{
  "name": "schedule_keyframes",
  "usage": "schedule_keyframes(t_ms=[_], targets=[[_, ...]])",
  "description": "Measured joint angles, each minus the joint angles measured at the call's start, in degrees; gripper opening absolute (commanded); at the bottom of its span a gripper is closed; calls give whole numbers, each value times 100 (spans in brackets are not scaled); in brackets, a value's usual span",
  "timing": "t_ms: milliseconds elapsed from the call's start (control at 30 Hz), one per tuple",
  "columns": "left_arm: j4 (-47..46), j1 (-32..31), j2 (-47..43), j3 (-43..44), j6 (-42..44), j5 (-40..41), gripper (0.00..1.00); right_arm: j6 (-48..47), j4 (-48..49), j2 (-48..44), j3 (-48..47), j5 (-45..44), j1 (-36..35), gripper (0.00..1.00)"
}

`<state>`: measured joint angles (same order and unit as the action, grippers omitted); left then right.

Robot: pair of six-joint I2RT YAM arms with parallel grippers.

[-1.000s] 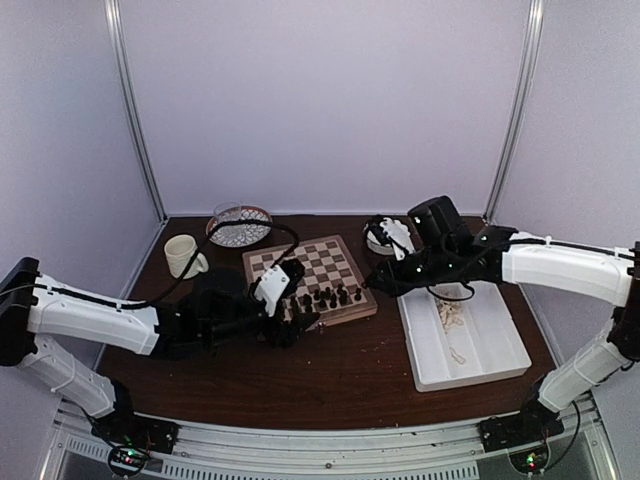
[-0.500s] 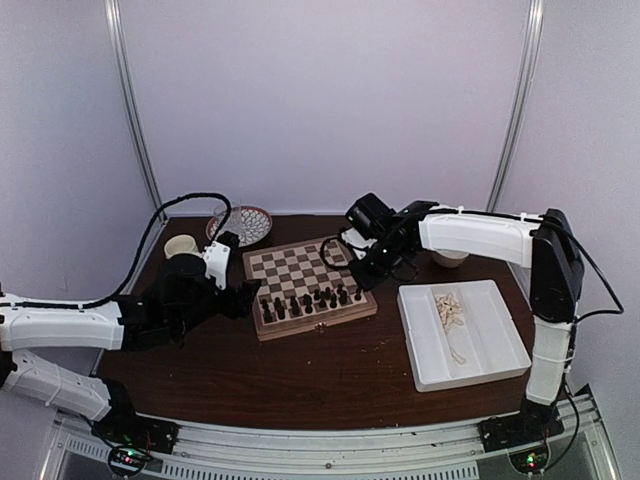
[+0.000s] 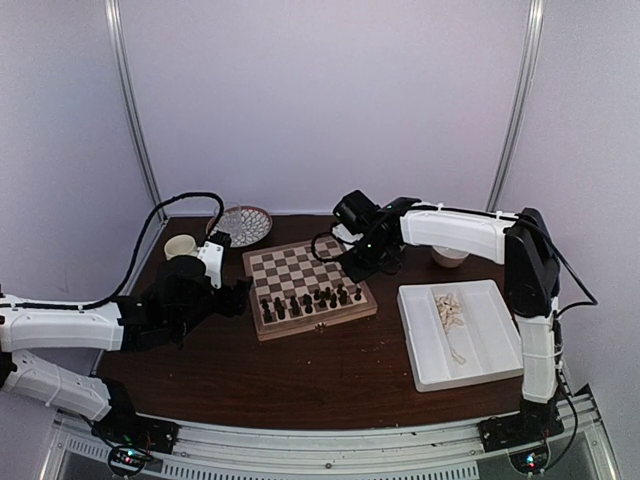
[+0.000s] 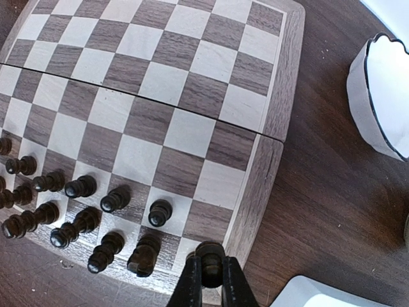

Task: Set up the chess pieces on the board
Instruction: Place the pawn at a7.

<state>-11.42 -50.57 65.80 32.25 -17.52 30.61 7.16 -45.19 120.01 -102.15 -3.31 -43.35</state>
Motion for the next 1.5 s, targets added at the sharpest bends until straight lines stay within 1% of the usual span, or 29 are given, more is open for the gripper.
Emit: schedule_keyframes(t_ms=[267,933,1200,1233,1300,1333,1500], targets=[[4,0,39,0,0,11,80,-52,17,315,-63,9,66,0],[129,0,105,0,-26,2,80,-103,44,573,-116,208,129,1],[142,0,105,0,-48,-2,80,-103,44,573,-144,247,129,7],[149,0,105,0,-48,-4,80,-103,44,573,-144,249,129,10],[162,0,105,0,-50,-17,80,-114,44,573,-146,256,129,18],[168,0,105,0,-50,-22,80,-129,44,573,-146,267,129,20],[173,0,105,0,-50,-66,80,-122,46,573,-146,293,129,23]])
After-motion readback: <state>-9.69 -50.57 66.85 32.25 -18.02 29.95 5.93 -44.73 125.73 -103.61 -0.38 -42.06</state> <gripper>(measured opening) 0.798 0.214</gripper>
